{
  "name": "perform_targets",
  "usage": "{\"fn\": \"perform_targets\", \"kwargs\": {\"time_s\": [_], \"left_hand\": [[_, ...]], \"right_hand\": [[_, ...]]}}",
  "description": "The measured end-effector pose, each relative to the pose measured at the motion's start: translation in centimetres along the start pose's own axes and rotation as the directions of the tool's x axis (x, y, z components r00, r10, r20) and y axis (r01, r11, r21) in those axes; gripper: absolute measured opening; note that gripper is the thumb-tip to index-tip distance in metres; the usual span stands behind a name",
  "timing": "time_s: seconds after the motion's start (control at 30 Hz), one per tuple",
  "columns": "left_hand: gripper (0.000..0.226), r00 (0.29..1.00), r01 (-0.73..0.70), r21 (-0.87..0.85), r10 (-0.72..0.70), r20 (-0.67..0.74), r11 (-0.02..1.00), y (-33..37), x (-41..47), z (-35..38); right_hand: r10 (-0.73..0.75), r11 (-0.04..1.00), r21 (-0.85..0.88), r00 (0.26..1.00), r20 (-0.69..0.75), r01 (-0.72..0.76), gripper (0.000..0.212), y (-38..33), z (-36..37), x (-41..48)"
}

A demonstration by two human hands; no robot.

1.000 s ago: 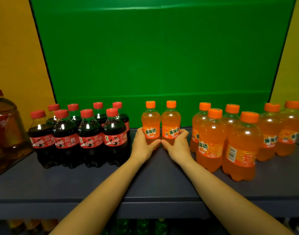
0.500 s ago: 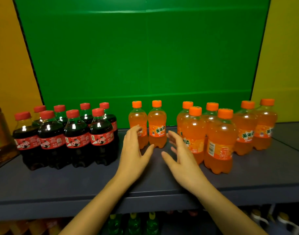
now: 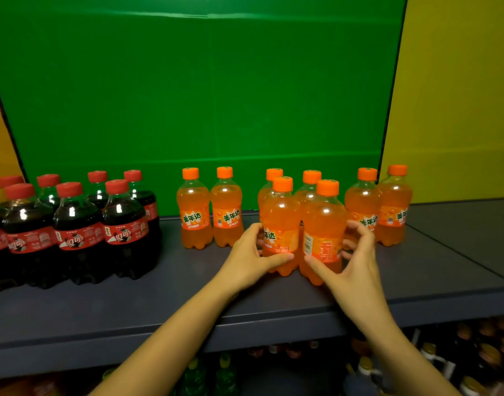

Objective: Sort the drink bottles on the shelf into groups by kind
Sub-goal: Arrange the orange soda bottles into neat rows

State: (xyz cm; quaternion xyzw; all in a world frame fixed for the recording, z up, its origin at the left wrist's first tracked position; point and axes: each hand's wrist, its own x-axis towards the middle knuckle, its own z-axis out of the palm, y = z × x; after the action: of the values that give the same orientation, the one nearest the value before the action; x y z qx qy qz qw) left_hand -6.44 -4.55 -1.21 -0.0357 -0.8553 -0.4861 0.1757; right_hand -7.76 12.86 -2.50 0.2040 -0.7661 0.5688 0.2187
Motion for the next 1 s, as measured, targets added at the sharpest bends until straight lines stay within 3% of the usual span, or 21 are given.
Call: {"fn": "perform_targets", "kwargs": {"time_s": [0.1,0.27,0.4,0.8,1.0], "left_hand": [[0.062,0.999,-0.012,0.041,0.014,-0.041,0.999,-0.2,-0.1,0.1],[0.070,0.991,-0.007,-0.020,0.004,-0.135,1.000,-0.3,-0.8,-0.4],[0.068,0.980,-0.036,-0.004,0.035,-0.198,0.999,-0.3,-1.7,-1.5],[0.066,0.921,0.048,0.152,0.015,-0.389,0.987,-2.2,-4.0,-7.1],[0.059,0.901,0.066,0.162,0.011,-0.435,0.985,-3.0,-4.1,-8.5]], "right_hand": [[0.108,0.992,0.047,0.988,0.109,-0.114,0.072,0.5,-0.3,0.6],[0.128,0.989,-0.095,0.973,0.194,-0.111,0.072,0.9,-0.8,0.7],[0.080,0.992,-0.110,0.964,0.254,-0.053,0.065,0.8,-0.8,0.9],[-0.117,0.963,-0.198,0.947,0.300,0.182,0.087,-2.5,6.1,1.7],[-0.094,0.956,-0.236,0.944,0.315,0.174,0.082,-4.1,10.3,3.0]]}}
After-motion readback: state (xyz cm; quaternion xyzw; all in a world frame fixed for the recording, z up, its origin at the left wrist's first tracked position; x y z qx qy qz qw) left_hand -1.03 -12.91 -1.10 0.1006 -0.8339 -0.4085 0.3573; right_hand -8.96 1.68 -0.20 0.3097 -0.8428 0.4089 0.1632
